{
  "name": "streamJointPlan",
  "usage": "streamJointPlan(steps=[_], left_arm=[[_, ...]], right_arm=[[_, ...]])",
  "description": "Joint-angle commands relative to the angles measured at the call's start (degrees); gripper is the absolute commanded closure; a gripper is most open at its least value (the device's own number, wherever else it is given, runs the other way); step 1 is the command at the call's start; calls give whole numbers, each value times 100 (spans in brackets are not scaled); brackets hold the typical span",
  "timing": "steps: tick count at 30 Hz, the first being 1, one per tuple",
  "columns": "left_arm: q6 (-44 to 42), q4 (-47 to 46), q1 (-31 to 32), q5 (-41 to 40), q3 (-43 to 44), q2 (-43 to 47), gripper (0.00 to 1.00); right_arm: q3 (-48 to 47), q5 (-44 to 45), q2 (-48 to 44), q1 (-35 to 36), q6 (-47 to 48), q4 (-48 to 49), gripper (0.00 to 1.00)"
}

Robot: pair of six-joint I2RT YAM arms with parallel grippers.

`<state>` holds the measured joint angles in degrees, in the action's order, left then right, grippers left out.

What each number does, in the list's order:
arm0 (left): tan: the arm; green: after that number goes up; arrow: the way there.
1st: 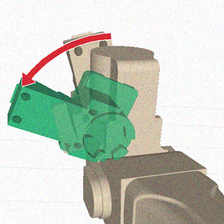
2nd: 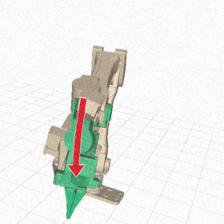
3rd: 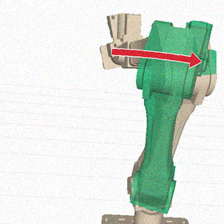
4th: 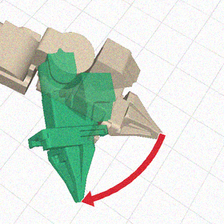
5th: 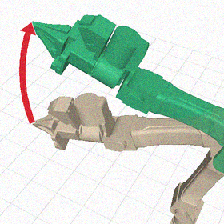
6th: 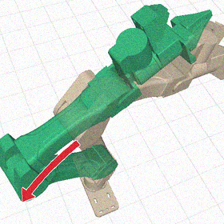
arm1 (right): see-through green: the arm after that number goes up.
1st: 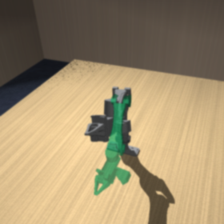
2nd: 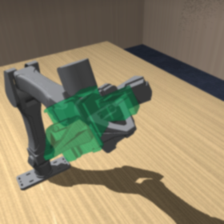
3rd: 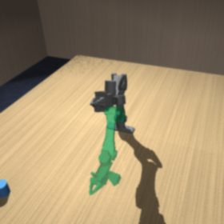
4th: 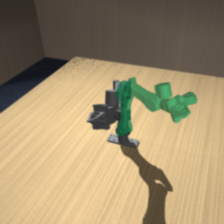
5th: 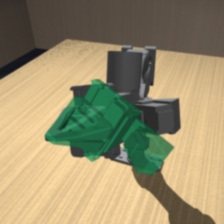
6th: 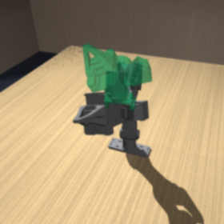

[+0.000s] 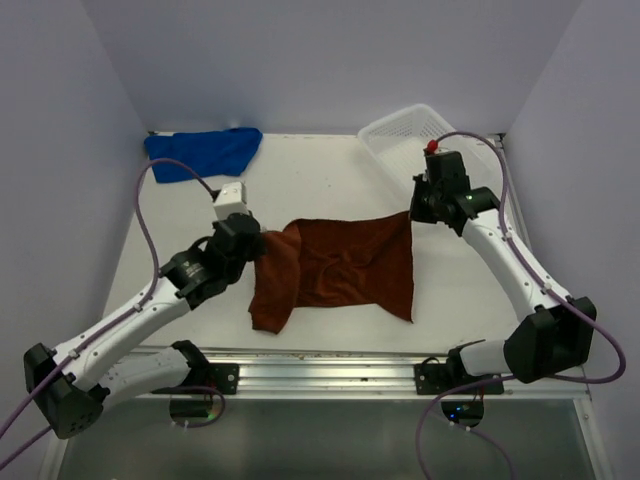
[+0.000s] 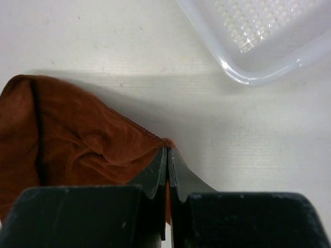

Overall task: Roll the towels
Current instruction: Flatten the towel

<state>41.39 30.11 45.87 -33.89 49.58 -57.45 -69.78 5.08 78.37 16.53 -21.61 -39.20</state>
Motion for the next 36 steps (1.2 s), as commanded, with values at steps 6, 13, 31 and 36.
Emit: streamJointPlan(steps=[6,13,31,36], left_arm=[[-1870,-22,-1736,-171,1211,190,100],[-2214,-57,-2696,-30,1607,304,100],[-2354,285,-2996,-725,1554,1499,100],[-2276,469,-2996,-610,1563,1772,100]], right_arm=[[-1169,467,-251,-19,561,-650,100],[-1758,827,-550,-10,640,-1142,100],[-1812,1100,-1833,-19,552,-1881,100],[-1899,978,-2150,-10,561,-2232,100]])
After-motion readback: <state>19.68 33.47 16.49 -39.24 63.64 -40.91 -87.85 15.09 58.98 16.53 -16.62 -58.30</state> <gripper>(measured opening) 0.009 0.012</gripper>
